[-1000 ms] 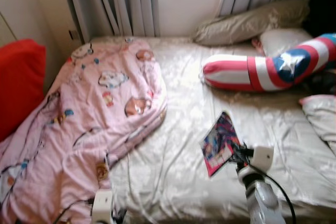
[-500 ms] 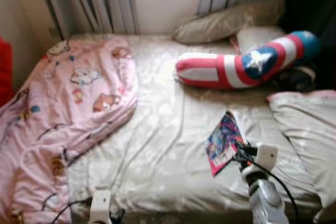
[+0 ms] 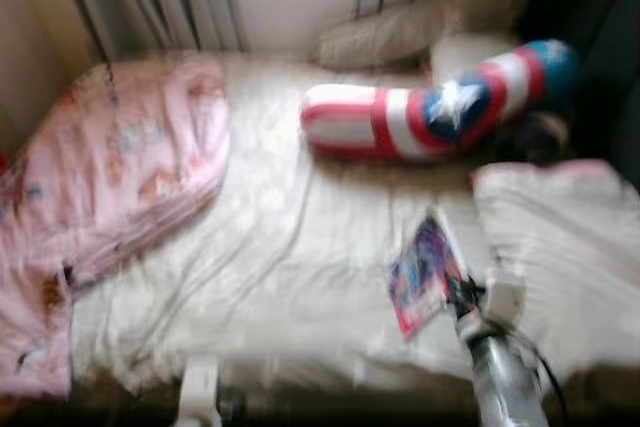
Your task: Clean up the room
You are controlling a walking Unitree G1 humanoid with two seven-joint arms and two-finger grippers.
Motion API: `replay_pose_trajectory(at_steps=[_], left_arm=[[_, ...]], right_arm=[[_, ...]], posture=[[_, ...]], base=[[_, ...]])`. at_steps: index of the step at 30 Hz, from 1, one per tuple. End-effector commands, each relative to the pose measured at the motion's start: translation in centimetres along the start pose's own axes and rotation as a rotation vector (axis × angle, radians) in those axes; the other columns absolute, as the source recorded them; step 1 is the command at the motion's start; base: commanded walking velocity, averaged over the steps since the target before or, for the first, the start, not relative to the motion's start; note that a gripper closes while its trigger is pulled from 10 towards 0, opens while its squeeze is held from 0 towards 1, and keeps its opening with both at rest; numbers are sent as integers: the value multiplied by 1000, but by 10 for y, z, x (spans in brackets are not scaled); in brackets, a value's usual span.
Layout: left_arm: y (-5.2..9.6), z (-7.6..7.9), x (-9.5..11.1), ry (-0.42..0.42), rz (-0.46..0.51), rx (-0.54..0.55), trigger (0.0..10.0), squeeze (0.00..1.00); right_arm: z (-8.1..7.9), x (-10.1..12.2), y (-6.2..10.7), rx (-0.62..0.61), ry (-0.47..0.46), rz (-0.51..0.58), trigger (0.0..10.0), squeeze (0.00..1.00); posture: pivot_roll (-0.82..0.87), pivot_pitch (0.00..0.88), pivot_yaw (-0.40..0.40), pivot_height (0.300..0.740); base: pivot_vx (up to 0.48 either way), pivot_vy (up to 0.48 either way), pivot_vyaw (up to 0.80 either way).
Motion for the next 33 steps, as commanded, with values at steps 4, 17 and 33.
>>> replay_pose_trajectory(at_steps=[4,17,33], left_arm=[[3,-10,-4,8,-13,27,10000,0],[3,-11,-3,8,-11,32,10000,0],[4,-11,-4,18,-2,37,10000,0]], right_arm=[[-6,11,-5,12,-8,55,10000,0],[-4,4,-6,4,-9,-3,10000,0],[-5,1,-6,-2,9,-13,10000,0]], posture=[[8,42,-17,740],[9,34,-16,740],[14,44,-16,740]], base=[[0,0,0],[0,0,-118],[0,0,-333]])
Point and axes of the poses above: a point about 5 cm out from each wrist's last joint towards the gripper, its own y axis pointing back from the gripper into the wrist, its own x axis along the axis of the wrist's last joint, z = x × y, the point moved 1 cm from there along -y, pointing out of the wrist towards the gripper, and after that the axes turned 10 degrees about y, right-handed, at the moved point
